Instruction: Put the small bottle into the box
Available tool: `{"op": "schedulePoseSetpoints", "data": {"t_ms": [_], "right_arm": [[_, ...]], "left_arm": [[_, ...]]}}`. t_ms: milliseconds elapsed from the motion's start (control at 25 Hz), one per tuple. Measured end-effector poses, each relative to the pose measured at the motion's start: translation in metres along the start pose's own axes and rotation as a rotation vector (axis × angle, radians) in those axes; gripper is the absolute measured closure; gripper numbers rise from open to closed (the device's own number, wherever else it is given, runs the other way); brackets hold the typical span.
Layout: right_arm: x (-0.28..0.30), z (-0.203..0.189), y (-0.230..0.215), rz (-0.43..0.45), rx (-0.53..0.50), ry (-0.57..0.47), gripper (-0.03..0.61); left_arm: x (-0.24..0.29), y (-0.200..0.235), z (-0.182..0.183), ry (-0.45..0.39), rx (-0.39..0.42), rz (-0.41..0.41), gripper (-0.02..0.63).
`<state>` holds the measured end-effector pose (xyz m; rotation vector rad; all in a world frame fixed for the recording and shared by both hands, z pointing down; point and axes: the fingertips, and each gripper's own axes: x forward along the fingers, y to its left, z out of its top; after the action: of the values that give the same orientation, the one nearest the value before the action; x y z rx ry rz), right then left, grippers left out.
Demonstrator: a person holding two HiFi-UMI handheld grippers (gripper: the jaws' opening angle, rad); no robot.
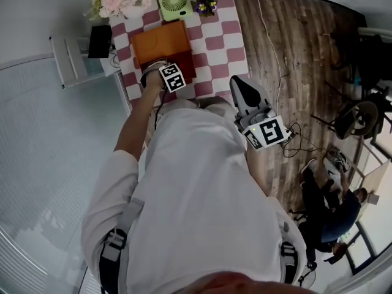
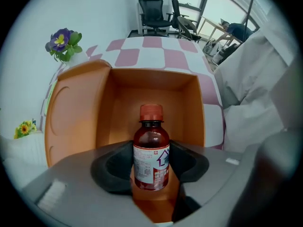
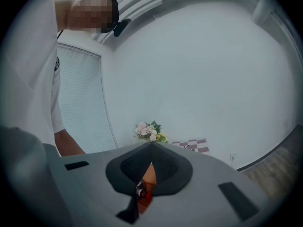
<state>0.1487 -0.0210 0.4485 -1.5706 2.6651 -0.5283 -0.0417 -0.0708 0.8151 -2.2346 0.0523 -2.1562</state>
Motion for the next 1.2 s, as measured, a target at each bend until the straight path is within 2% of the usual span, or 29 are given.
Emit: {"op": "schedulePoseSetpoints", "data": {"t_ms": [200,520,640,960,1200], "right_arm": [[-0.013,-0.003,-0.005,-0.042,0.006,0.002,0.577],[-0.021,-0.003,-0.003,-0.056,0.006,-0.002,0.577],[-0.018,-0.001,-0.002,-0.042,-0.002,-0.004,0.577],[-0.005,0.003,0.006,0.008,-0.021,-0.002,0.577],[0.011,0.007,0.017,0.066,-0.039,0.002,0.577]], "left_arm": [[0.011,0.0,-0.002,0.04,0.008,-0.026,0.393],[0.01,-0.001,0.0,0.03,0.026,-0.043,0.383],[0.007,0.0,0.0,0.019,0.02,-0.048,0.344],[-0.032,-0.002,0.001,-0.108,-0.058,-0.098,0.324],[-0.069,0.001,0.001,-0.232,-0.148,-0.077,0.325]]}}
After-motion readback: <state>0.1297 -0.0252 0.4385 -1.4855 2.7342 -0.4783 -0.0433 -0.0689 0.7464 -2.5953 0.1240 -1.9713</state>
